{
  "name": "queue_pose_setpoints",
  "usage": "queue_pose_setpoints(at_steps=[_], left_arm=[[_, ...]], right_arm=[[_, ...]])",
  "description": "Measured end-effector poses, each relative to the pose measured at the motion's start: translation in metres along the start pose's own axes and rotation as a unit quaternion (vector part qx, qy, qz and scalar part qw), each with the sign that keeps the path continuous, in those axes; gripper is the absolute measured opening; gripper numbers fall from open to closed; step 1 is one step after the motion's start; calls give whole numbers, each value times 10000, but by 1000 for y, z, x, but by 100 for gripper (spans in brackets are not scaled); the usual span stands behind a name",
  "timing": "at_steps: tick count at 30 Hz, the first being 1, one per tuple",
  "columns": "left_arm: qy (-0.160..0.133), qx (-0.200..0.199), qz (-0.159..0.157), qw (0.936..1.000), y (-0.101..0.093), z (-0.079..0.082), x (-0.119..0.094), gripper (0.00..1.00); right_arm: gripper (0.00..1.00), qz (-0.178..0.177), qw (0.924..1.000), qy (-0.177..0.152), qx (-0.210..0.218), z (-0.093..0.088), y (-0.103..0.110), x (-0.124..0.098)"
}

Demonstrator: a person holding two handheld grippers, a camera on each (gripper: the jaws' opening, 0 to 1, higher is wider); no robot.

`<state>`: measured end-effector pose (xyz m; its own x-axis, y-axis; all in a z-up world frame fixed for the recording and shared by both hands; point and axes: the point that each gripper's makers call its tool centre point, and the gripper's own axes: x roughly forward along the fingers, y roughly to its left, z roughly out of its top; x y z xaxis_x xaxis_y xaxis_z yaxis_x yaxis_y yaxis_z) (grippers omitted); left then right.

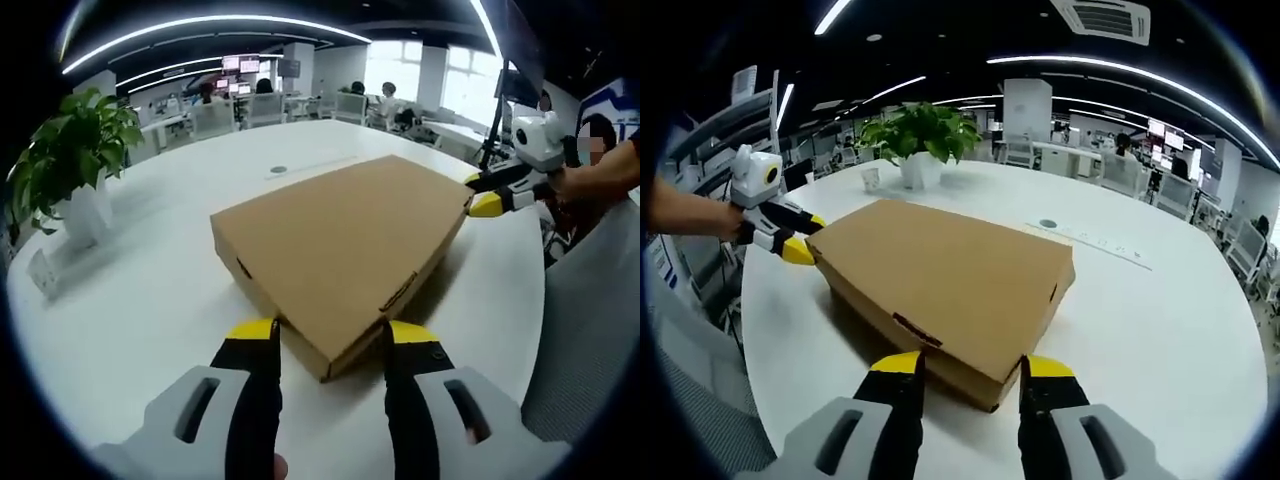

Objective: Operate the shoe box by opening the lid, removing the specified soft item, and placing it in the target area until the item is outside and the box remains undamaged.

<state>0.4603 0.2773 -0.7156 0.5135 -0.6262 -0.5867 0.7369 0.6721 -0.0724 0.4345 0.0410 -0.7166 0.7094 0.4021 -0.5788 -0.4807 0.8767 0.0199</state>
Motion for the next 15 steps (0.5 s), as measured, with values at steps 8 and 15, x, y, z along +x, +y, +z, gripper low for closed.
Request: queue_pose_setpoints(at_steps=[8, 15], left_arm=[[80, 82, -79, 9999, 3, -1, -5, 37], [82, 44, -87, 9999, 5, -2, -8, 36]], right_arm=[[31, -100, 9999, 41, 46, -1, 11, -2], [31, -169, 9998, 26, 75, -2, 14, -2]])
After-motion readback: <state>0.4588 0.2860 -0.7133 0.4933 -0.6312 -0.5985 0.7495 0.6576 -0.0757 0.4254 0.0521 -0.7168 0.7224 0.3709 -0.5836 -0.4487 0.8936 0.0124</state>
